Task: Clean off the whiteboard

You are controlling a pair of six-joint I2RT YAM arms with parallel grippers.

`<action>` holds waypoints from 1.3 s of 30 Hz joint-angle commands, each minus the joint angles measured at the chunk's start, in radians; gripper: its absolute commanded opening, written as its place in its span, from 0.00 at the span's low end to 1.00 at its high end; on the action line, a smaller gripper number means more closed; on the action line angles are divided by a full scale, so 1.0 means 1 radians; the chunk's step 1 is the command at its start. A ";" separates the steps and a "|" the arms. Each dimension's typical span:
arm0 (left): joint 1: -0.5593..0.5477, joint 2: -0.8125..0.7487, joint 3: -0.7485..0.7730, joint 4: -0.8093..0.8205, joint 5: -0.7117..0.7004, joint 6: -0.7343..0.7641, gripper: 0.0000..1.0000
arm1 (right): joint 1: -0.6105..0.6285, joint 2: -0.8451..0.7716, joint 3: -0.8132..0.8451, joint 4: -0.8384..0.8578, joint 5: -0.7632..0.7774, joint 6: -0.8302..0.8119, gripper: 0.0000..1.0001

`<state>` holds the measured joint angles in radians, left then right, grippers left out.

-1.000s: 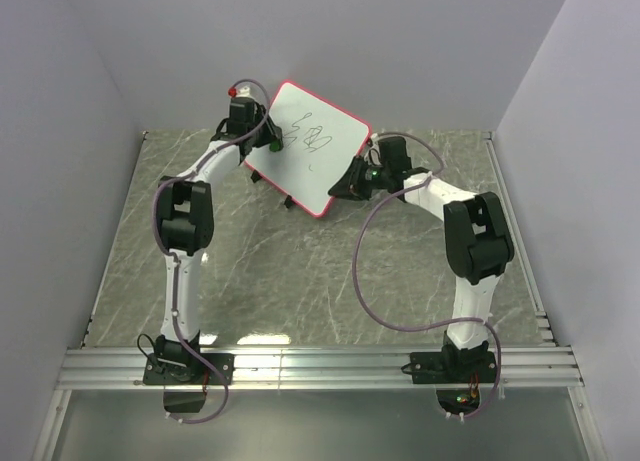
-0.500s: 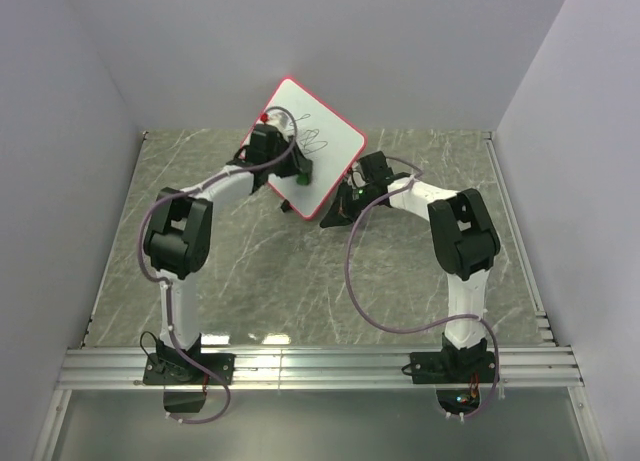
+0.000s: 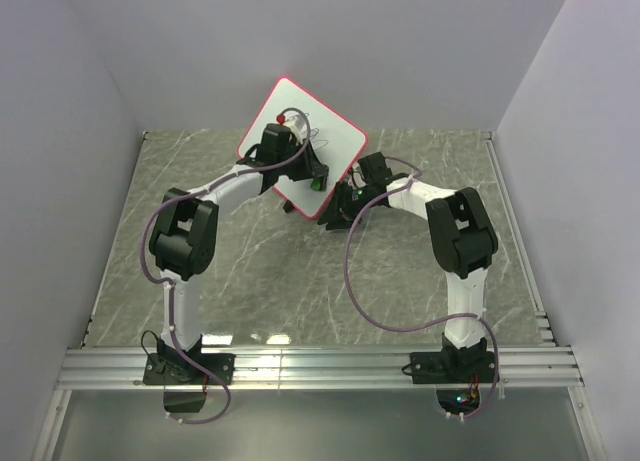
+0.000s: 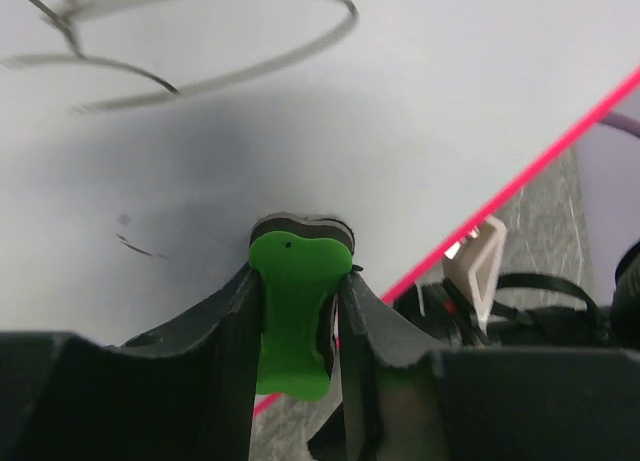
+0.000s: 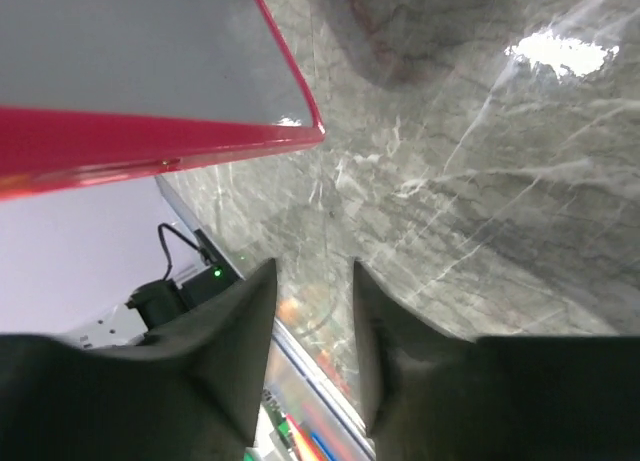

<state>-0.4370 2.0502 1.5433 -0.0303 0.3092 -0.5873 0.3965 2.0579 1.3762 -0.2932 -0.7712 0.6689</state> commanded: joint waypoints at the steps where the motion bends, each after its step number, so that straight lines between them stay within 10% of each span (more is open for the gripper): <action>1: 0.044 0.036 0.078 -0.017 -0.021 0.010 0.00 | -0.010 -0.064 0.020 0.052 0.010 -0.054 0.46; 11: 0.109 0.109 0.170 -0.042 -0.038 0.012 0.00 | -0.119 -0.179 -0.054 0.025 0.127 -0.121 0.74; 21: 0.161 0.165 0.232 -0.092 -0.044 0.030 0.00 | -0.314 -0.202 0.007 0.124 0.116 -0.115 0.73; 39: 0.161 0.146 0.213 -0.140 -0.059 0.030 0.00 | -0.306 0.046 0.292 0.433 -0.054 0.143 0.71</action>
<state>-0.2642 2.1910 1.7470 -0.1223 0.2634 -0.5758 0.0643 2.0518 1.5864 0.0517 -0.7765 0.7521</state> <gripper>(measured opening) 0.359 0.713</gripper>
